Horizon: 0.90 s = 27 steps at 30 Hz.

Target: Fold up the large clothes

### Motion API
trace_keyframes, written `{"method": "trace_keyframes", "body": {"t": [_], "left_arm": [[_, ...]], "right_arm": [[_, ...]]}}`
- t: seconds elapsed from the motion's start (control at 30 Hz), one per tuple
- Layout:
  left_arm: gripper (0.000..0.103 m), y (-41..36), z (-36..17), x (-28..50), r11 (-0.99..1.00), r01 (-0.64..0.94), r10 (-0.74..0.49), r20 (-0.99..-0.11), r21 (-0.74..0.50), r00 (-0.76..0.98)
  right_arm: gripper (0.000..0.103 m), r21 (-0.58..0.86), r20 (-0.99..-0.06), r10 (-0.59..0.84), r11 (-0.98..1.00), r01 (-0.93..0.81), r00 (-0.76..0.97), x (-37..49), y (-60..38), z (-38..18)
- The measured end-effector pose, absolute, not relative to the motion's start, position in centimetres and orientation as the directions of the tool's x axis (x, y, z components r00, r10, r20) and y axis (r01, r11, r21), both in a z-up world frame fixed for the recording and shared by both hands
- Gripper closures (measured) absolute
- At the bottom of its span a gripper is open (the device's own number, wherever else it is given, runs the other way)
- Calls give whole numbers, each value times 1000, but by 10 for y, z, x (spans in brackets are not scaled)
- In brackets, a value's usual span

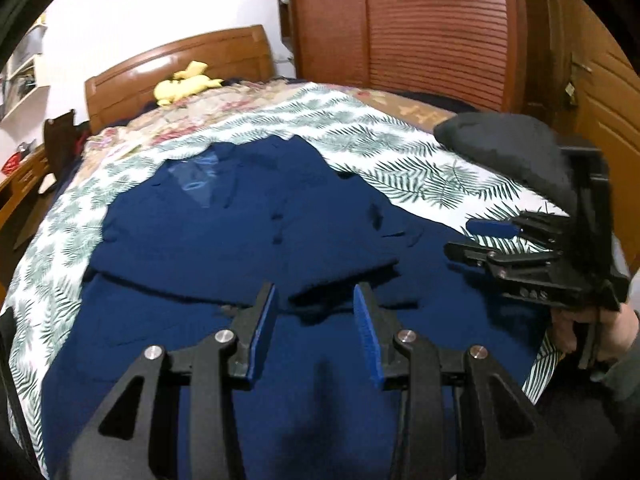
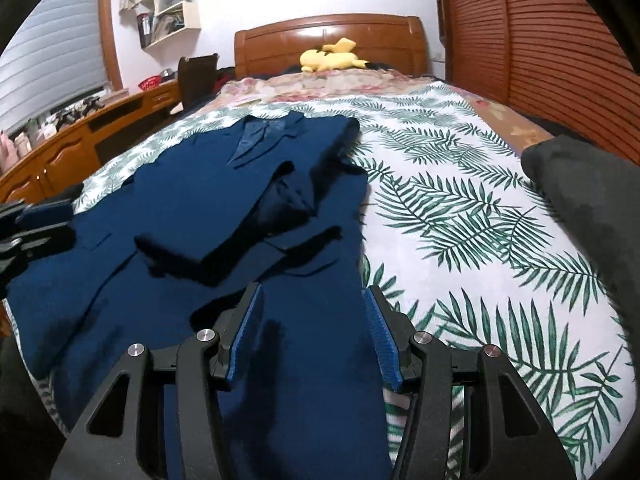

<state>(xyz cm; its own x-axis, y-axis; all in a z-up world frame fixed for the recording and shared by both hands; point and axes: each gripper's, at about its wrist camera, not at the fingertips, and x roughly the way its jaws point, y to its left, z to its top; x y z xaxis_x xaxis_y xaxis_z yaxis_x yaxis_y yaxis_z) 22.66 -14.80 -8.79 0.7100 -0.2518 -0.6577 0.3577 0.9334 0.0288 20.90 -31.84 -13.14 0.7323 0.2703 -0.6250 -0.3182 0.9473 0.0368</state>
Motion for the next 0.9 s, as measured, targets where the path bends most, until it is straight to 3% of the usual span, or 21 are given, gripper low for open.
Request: {"method": "trace_keyframes", "body": {"t": [0.4, 0.9], "left_arm": [[65, -209, -112, 269, 903, 429, -271, -742, 24, 613], [69, -226, -135, 285, 896, 417, -150, -779, 153, 609]], "right_arm": [[50, 29, -601, 254, 954, -297, 758, 188, -348, -112], [50, 30, -608, 249, 956, -292, 754, 183, -350, -106]]}}
